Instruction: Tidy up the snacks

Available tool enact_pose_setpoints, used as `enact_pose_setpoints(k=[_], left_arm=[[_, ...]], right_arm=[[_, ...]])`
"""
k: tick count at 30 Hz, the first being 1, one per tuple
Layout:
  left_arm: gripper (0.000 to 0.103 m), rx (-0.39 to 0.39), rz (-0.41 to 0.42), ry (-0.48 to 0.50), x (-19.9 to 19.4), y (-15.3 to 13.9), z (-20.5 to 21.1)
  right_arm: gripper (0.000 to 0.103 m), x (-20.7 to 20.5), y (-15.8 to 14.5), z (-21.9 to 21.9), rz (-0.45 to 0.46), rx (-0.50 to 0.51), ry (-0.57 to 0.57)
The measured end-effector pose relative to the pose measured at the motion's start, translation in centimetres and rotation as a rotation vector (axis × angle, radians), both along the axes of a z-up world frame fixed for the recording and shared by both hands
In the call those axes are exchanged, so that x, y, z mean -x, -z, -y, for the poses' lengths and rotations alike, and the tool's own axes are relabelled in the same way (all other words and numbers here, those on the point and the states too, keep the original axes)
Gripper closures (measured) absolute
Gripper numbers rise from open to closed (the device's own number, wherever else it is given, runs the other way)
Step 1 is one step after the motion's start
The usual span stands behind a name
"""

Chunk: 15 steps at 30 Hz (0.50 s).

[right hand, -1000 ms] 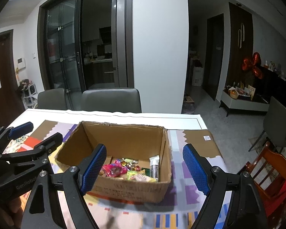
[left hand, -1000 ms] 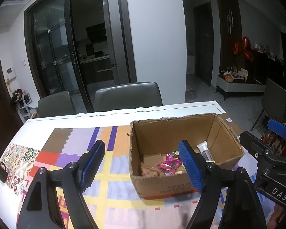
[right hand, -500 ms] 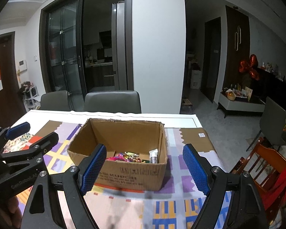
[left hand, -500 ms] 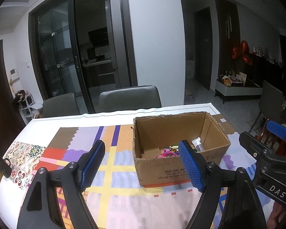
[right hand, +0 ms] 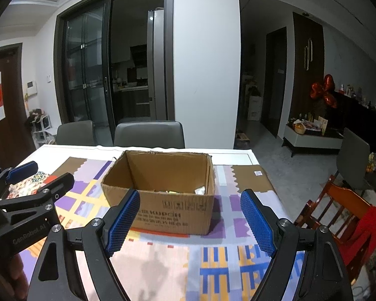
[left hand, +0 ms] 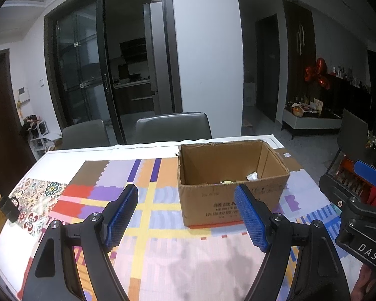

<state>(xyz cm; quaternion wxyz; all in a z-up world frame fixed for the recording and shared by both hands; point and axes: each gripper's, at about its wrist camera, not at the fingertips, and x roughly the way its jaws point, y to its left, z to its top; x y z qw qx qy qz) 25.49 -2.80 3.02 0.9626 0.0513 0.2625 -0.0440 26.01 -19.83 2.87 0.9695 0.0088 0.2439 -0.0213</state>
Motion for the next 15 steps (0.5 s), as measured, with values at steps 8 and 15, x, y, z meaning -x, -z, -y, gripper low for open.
enact_pose_setpoints(k=[8,15], left_arm=[[0.019,0.006,0.013,0.001,3.5,0.5,-0.2],[0.019,-0.010,0.008,0.006,6.6,1.5,-0.4]], right_arm=[[0.020,3.7,-0.2,-0.2,0.012,0.005,-0.002],[0.020,6.3,0.2,-0.3,0.006,-0.004,-0.002]])
